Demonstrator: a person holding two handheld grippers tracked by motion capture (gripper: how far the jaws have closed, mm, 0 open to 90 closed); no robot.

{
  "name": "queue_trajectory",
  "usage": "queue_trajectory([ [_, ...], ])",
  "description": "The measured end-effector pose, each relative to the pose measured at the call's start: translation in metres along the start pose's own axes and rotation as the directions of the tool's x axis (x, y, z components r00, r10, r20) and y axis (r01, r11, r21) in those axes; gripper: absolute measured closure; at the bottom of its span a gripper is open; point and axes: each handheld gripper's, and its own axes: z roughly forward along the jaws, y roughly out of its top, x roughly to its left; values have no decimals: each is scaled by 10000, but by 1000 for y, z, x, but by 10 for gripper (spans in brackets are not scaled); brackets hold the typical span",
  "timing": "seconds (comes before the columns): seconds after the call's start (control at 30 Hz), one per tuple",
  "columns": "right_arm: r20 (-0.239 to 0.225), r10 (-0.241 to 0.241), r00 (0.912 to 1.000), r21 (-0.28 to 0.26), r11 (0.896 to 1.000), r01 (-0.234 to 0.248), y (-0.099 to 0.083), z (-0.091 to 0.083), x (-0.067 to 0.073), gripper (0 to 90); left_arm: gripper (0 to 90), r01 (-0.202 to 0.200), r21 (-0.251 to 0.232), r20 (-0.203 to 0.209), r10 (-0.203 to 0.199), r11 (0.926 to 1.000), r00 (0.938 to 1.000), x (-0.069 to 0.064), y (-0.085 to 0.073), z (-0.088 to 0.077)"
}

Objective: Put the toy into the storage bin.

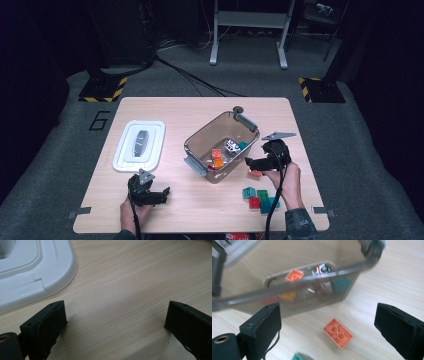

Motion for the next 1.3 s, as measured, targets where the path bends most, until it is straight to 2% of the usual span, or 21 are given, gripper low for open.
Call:
queue_trajectory([
  [0.27,-67,80,9999,428,9991,-77,-23,19,-18,52,35,-1,-1,-1,1,10000,10000,0,0,0],
  [0.43,-107,147,9998,745,9971,-138,-30,28,-20,60,35,-3,3,-1,3,10000,10000,0,0,0],
  [0.5,-65,-58,10000,830,9965,63,-32,35,-22,78,35,0,2,1,0,10000,10000,0,0,0],
  [0.53,-85,-3,10000,921,9958,11,-33,37,-21,85,35,-5,5,0,5,10000,10000,0,0,0],
  [0.57,-114,-200,9997,1113,9936,211,-35,43,-21,131,35,-5,4,0,5,10000,10000,0,0,0],
  [0.7,-40,-458,9989,1309,9903,459,-36,49,-18,175,35,-1,2,-2,1,10000,10000,0,0,0],
  [0.73,6,-715,9974,1408,9875,707,-35,53,-17,225,35,-2,5,0,2,10000,10000,0,0,0],
  [0.93,41,-1244,9922,1656,9786,1220,-32,63,-13,303,35,1,2,-1,-1,10000,10000,0,0,0],
  [1.07,60,-1319,9912,1814,9750,1287,-32,68,-11,335,35,1,0,-1,-1,10000,10000,0,0,0],
  [1.13,5,-1425,9898,2049,9688,1394,-33,71,-11,383,35,-1,3,-1,1,10000,10000,0,0,0],
  [1.3,158,-1368,9905,2272,9652,1297,-36,74,-12,461,35,2,-2,-1,-2,10000,10000,0,0,0],
])
